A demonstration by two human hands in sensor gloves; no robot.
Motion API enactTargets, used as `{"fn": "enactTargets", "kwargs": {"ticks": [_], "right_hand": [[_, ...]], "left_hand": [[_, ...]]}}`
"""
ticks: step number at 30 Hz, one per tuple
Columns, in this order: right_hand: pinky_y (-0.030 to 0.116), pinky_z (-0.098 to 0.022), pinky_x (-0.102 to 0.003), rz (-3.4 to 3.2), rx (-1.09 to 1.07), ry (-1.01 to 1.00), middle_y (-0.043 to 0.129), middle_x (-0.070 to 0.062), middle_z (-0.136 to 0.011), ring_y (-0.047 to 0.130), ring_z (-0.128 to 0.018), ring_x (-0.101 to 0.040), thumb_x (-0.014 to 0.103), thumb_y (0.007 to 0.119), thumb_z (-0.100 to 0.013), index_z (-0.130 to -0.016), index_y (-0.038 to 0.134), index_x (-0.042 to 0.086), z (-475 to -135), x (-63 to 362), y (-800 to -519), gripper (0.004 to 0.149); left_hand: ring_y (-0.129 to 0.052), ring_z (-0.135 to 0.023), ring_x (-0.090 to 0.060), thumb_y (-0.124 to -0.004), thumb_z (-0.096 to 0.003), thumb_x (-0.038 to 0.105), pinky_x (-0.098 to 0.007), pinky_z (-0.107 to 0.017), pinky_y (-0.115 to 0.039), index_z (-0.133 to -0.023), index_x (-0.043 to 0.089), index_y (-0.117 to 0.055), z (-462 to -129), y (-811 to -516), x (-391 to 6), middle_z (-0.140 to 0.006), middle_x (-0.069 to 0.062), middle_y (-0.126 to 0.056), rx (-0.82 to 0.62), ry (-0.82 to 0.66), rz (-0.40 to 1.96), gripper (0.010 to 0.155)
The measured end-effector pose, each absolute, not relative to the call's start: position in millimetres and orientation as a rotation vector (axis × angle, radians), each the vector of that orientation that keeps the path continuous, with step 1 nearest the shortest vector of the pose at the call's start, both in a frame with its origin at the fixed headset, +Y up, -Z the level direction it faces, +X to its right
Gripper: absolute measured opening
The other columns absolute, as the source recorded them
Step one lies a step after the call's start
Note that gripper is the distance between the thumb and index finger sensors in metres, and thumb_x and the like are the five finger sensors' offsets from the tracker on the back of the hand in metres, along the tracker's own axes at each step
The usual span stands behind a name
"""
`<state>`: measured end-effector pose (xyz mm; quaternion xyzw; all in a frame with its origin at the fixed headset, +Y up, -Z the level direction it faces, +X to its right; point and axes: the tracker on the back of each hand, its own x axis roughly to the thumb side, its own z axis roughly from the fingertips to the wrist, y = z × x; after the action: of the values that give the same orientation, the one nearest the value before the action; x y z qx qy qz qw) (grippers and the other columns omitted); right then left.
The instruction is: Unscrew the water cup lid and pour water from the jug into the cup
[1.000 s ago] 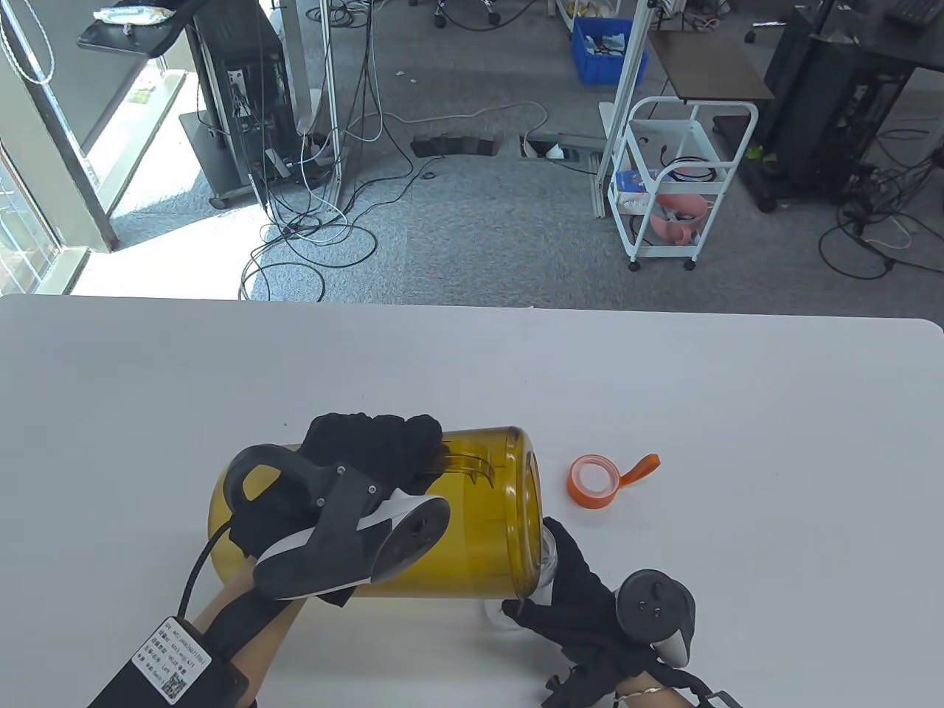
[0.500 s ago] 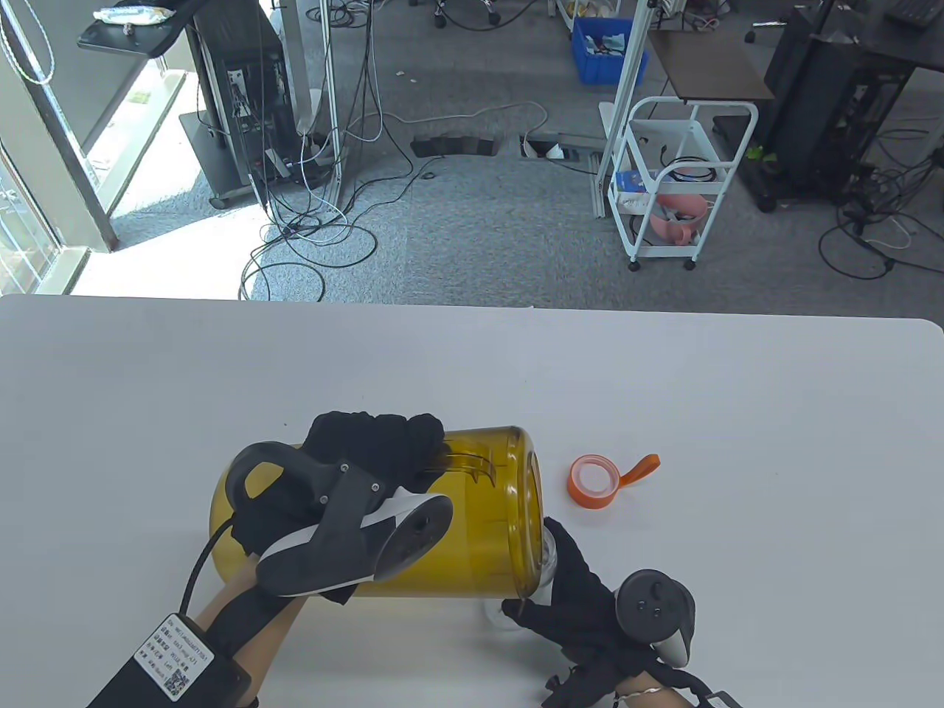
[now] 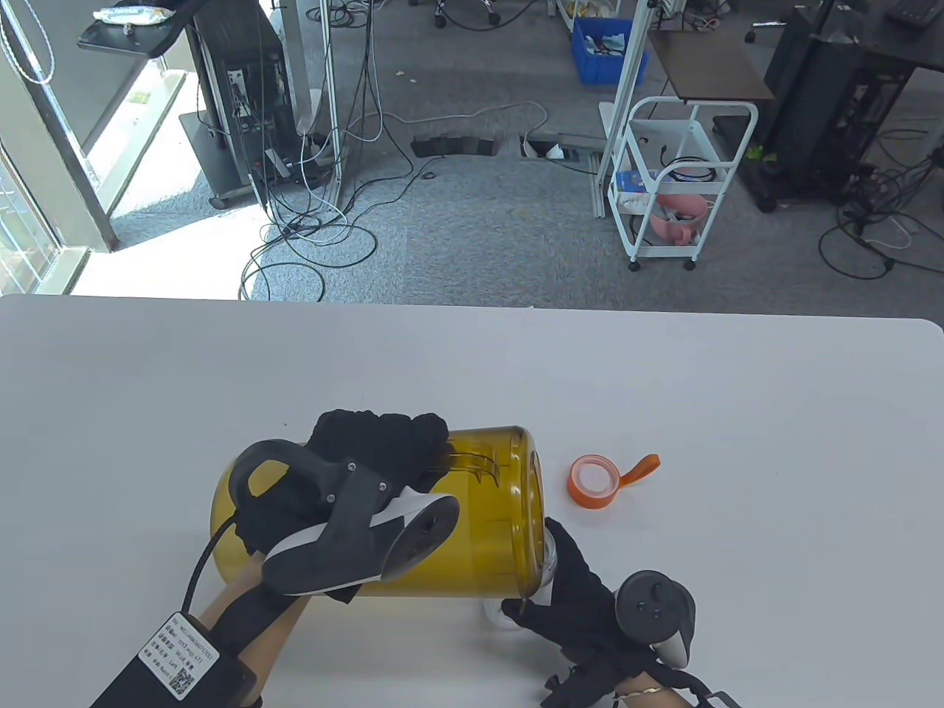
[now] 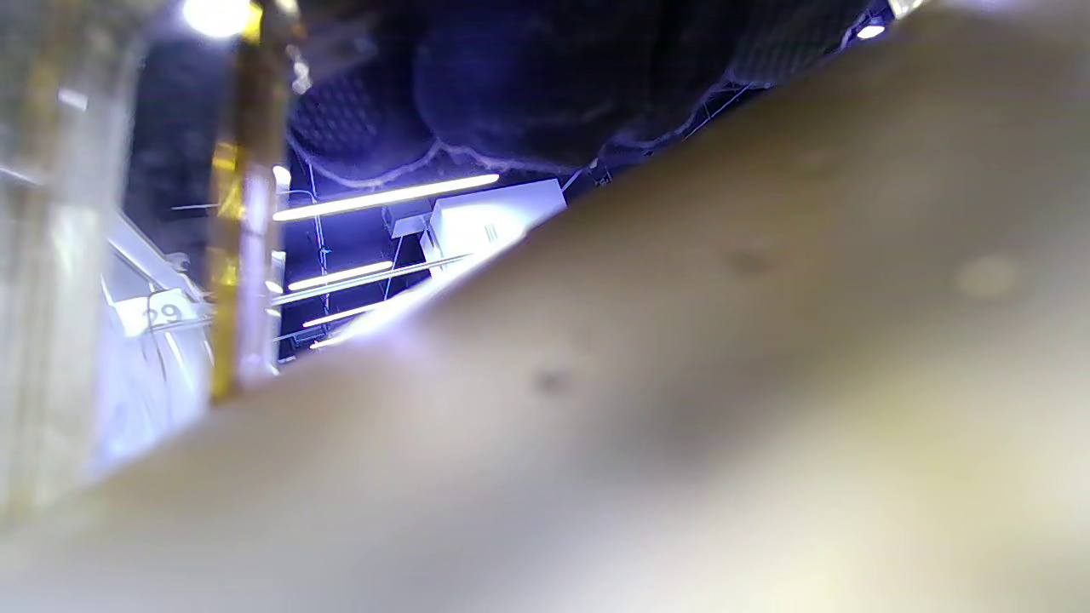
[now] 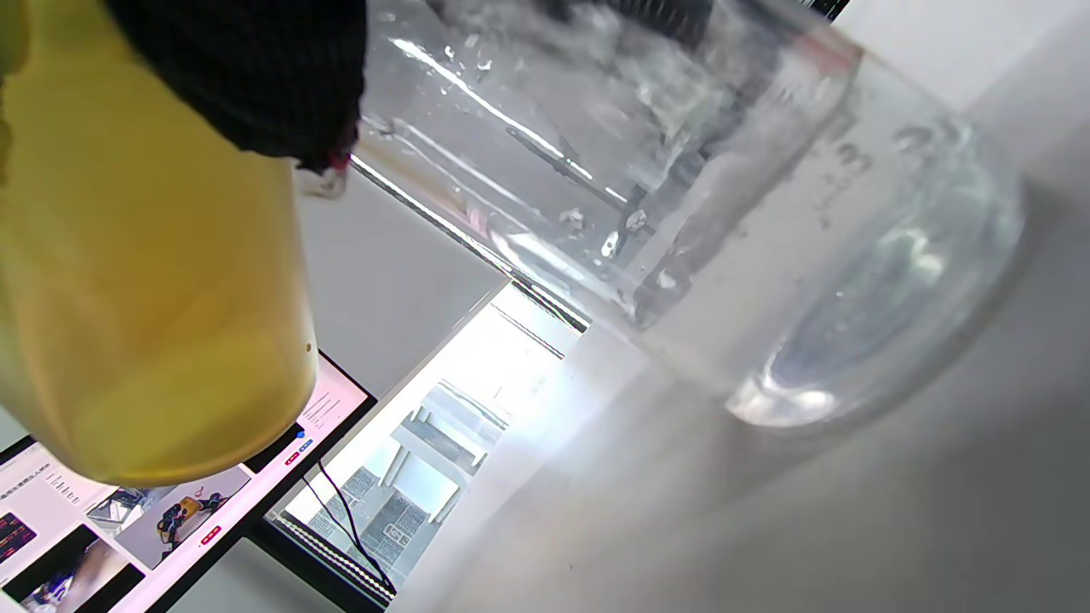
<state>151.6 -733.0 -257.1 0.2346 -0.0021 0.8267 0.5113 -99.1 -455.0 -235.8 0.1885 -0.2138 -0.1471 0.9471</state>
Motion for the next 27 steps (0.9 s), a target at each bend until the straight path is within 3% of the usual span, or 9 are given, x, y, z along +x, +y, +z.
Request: {"fn": "enactTargets", "kwargs": {"ticks": [27], "right_hand": [[0.038,-0.070,-0.070,1.989,0.566,-0.003,0.038,-0.021,-0.115,0.054,-0.105,-0.046,0.045,0.088,-0.043,-0.109,0.022,0.012,-256.9,151.4,-733.0,0.099]], "left_hand": [[-0.095,-0.038,0.002,-0.052,-0.0628,0.057,-0.031,-0.061,-0.084,-0.092,0.038,-0.058,-237.4,-452.4,-94.9,-0.058,0.022,-0.084,0.379,-0.448,-0.329,0.035]]}}
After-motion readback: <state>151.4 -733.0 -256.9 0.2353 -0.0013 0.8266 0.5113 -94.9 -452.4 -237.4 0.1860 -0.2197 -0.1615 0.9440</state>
